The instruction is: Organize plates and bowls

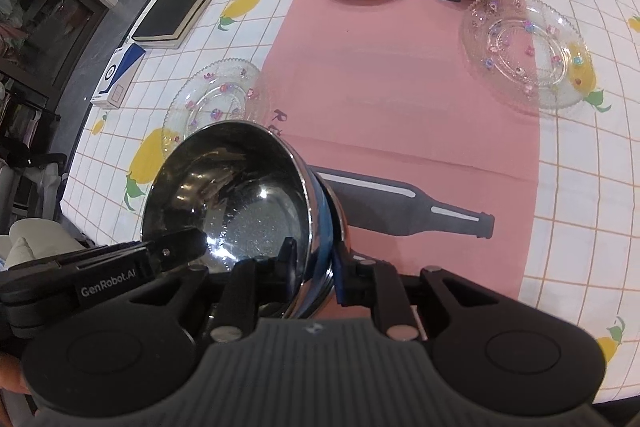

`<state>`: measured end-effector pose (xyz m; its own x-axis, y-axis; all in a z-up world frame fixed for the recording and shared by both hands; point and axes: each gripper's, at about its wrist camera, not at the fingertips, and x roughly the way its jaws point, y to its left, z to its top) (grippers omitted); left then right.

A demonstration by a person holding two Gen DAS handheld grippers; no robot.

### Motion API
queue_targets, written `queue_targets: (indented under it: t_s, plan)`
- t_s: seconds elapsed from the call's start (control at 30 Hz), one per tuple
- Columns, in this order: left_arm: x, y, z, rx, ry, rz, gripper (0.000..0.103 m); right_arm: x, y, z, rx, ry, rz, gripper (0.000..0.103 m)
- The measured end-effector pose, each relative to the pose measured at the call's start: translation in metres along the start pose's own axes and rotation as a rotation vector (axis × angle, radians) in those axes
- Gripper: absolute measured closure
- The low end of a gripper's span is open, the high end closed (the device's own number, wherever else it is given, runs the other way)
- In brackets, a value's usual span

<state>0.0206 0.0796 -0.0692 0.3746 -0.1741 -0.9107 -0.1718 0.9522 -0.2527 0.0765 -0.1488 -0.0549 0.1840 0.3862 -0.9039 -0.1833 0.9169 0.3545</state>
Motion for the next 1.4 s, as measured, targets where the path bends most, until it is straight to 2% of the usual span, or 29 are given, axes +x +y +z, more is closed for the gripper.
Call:
queue_targets:
  t_s: [0.23,0.5,0.7,0.93,1.0,1.1,1.27,1.4]
  plan:
    - [-0.003,0.0,0.002,0.02,-0.011,0.008,0.096,0.002,-0.002,0.0,-0.001,0.008,0.001,0.084]
    - [-0.006,0.003,0.003,0.02,-0.014,-0.002,0.097,-0.009,-0.001,0.001,-0.023,-0.03,-0.01,0.082]
    - [-0.015,0.002,0.003,0.031,-0.052,0.019,0.091,-0.016,-0.006,0.002,-0.01,-0.05,-0.012,0.082]
    - [-0.015,0.008,0.005,0.014,-0.069,0.002,0.092,-0.014,-0.009,0.001,0.0,-0.05,-0.008,0.086]
    - [-0.014,0.008,0.004,0.011,-0.072,-0.005,0.096,-0.012,-0.009,0.0,0.0,-0.048,-0.004,0.092]
    - [-0.01,0.007,0.002,0.019,-0.072,0.003,0.097,-0.008,-0.009,0.0,0.008,-0.032,0.009,0.099]
    - [-0.009,0.008,0.004,0.016,-0.062,-0.001,0.097,-0.009,-0.009,0.0,0.01,-0.03,0.012,0.099]
    - [-0.018,0.006,0.006,0.031,-0.092,0.005,0.091,-0.019,-0.013,-0.002,0.013,-0.057,0.029,0.094]
